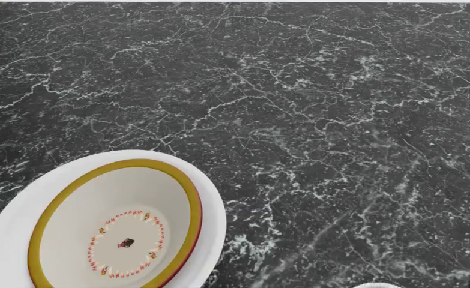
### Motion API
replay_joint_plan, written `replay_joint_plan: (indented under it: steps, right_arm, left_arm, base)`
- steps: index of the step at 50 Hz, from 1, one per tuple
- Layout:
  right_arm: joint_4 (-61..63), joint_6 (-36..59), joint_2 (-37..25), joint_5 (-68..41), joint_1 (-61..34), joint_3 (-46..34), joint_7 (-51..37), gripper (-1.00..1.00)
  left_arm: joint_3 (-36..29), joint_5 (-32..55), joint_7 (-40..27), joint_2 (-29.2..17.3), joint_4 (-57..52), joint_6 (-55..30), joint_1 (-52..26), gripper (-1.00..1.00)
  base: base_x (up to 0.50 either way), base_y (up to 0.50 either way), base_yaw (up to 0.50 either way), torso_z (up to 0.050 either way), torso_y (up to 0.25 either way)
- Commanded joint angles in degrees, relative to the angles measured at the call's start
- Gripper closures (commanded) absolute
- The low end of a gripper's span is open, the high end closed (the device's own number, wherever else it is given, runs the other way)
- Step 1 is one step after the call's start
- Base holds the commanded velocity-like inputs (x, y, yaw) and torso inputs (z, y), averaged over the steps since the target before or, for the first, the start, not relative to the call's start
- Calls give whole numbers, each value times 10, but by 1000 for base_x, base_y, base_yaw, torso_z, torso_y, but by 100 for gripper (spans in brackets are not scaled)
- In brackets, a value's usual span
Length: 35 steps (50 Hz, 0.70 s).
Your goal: Stack the bowls from largest to smallest.
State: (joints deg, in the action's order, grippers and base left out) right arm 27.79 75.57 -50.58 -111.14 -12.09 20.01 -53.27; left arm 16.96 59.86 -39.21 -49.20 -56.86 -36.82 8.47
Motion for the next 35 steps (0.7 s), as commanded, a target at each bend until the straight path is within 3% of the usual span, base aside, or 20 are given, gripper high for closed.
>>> replay_joint_plan:
  steps: [1, 8, 17, 23, 30, 35]
  right_arm:
    - [6, -51, -25, -54, -68, -22, -49, 100]
    - [5, -89, -50, -99, -147, -66, -84, 100]
    - [-3, -126, -33, -122, -246, -141, -118, 100]
    - [-39, -145, 16, -112, -349, -209, -138, 100]
    - [-135, -125, 115, -98, -541, -329, -153, 100]
    - [-168, -134, 162, -83, -600, -349, -147, 100]
  left_arm:
    - [15, -9, 10, 7, -2, 4, 4, -100]
    - [18, -2, 6, 3, -4, 6, 6, -100]
    - [34, -1, 9, 1, -4, 17, 22, -100]
    - [58, 12, 5, -5, -8, 23, 35, -100]
    - [64, 17, -2, -8, -8, 27, 36, -100]
    - [63, 18, -4, -9, -6, 29, 38, -100]
  base:
    - [0, 0, 0, 0, 0]
    - [0, 0, 0, 0, 0]
    - [0, 0, 0, 0, 0]
    - [0, 0, 0, 0, 0]
    - [0, 0, 0, 0, 0]
    - [0, 0, 0, 0, 2]
